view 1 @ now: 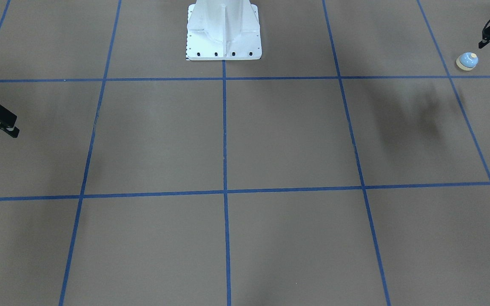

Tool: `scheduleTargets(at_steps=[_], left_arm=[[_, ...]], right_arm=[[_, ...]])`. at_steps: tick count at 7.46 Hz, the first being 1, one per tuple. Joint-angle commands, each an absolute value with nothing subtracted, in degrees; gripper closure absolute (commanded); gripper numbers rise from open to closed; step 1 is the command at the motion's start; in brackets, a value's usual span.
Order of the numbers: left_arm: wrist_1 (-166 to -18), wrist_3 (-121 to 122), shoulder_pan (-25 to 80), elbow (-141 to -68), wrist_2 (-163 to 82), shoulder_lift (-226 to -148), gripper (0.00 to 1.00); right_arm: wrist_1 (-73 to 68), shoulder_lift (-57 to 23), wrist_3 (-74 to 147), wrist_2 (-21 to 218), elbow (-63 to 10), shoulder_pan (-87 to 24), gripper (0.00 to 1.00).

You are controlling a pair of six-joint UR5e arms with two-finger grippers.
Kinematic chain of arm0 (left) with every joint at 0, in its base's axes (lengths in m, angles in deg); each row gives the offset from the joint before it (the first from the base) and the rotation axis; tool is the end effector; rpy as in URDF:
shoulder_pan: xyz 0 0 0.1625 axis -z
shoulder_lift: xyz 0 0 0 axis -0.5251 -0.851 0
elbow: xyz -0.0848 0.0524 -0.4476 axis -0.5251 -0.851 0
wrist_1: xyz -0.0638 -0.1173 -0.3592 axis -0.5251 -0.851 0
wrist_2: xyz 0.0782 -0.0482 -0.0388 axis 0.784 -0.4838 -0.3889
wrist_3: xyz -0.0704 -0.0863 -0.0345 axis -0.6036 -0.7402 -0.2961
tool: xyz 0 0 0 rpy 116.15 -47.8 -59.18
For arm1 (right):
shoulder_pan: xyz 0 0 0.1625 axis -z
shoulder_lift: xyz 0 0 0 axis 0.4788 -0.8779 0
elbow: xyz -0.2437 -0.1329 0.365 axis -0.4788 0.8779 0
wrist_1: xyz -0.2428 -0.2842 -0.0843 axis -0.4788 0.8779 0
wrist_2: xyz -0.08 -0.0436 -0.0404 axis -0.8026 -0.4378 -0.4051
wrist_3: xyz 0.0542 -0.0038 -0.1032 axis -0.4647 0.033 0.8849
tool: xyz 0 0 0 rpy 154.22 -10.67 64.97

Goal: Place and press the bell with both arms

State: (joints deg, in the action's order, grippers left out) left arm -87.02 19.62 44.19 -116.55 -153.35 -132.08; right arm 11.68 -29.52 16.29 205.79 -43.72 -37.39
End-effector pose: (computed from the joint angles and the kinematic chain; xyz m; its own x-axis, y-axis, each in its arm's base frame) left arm -0.0097 -0.1716 0.7596 0.6735 0.2320 -0.7018 -0.2978 0.9542 0.0297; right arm -0.1541 -0.4879 0.4848 0.6819 0.0295 0.7308 -0.0541 0.9985 0.0102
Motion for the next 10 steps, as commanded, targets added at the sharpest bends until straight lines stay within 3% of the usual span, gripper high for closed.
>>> scheduleTargets(at_steps=[1,10], left_arm=[[-87.21,19.6,39.63,-112.71,-152.0,-131.76,0.0],[-87.65,11.63,30.93,-107.07,-152.25,-139.23,0.0]], right_arm=[[11.65,-29.52,16.25,205.25,-43.73,-36.87,0.0],[11.65,-29.52,16.25,205.16,-43.99,-36.26,0.0]])
